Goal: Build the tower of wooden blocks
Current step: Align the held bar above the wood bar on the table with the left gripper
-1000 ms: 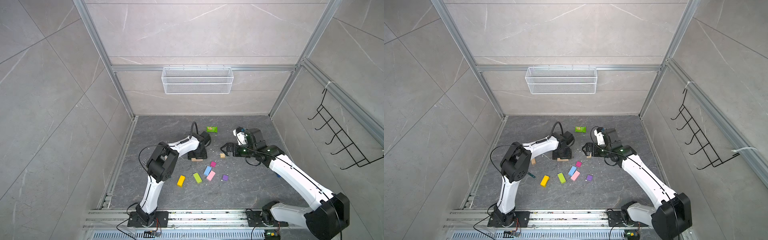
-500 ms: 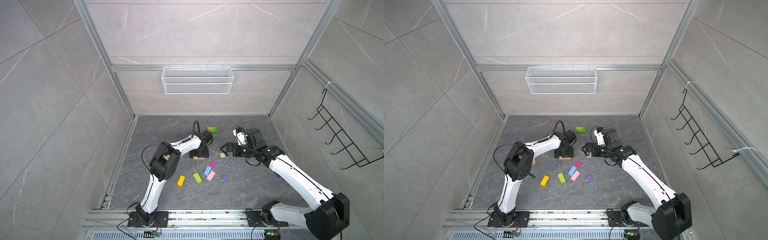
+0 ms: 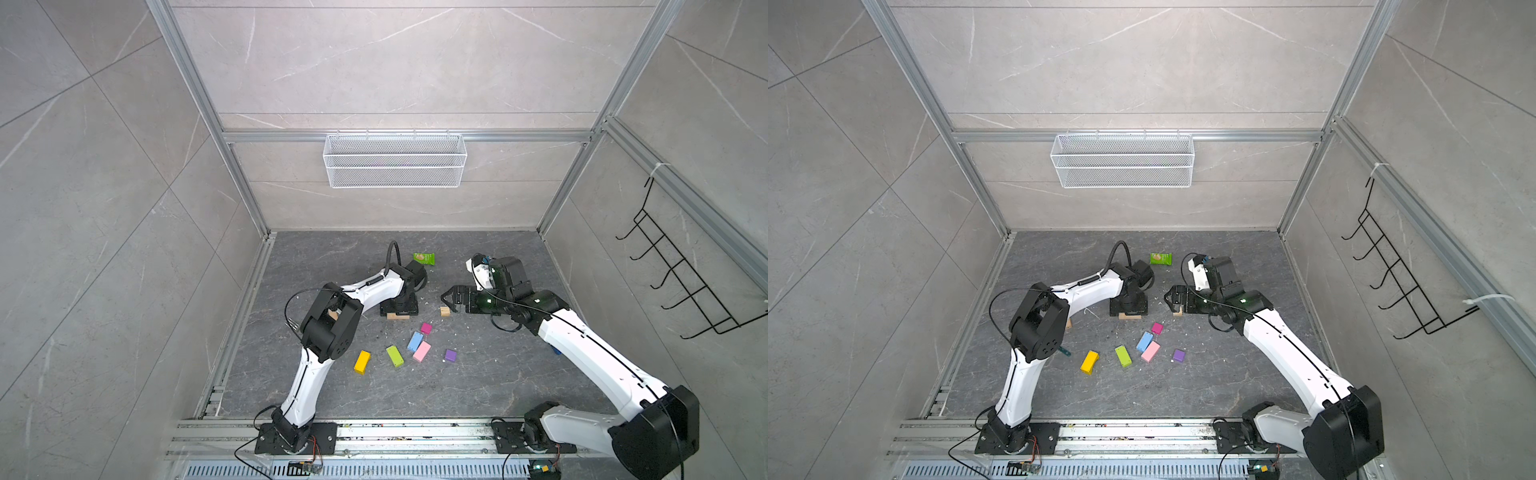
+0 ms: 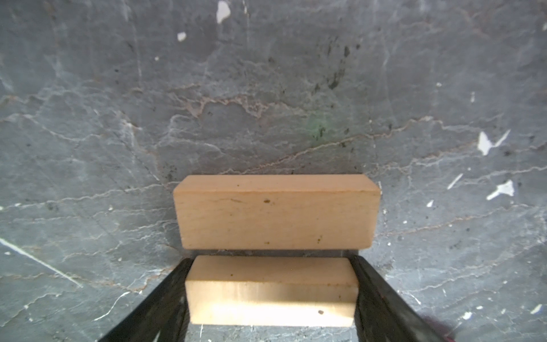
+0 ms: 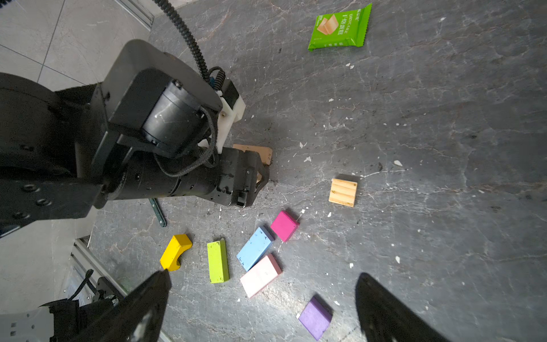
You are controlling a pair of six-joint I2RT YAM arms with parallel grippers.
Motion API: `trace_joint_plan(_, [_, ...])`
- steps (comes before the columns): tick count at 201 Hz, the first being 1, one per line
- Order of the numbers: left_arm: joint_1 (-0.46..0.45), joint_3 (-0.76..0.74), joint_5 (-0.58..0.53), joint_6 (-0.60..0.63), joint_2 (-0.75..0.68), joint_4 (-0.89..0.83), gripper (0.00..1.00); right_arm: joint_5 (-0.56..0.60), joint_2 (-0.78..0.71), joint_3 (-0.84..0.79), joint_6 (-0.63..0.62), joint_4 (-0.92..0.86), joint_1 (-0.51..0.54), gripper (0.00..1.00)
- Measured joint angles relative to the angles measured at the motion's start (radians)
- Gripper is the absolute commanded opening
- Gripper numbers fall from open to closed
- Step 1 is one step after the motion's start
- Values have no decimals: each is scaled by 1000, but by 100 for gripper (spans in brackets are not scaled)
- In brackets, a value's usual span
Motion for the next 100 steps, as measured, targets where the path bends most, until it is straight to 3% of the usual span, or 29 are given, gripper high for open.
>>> trace_joint_plan(100, [3,18,-8,0,13,3,66,0,0,0,0,0,0,99])
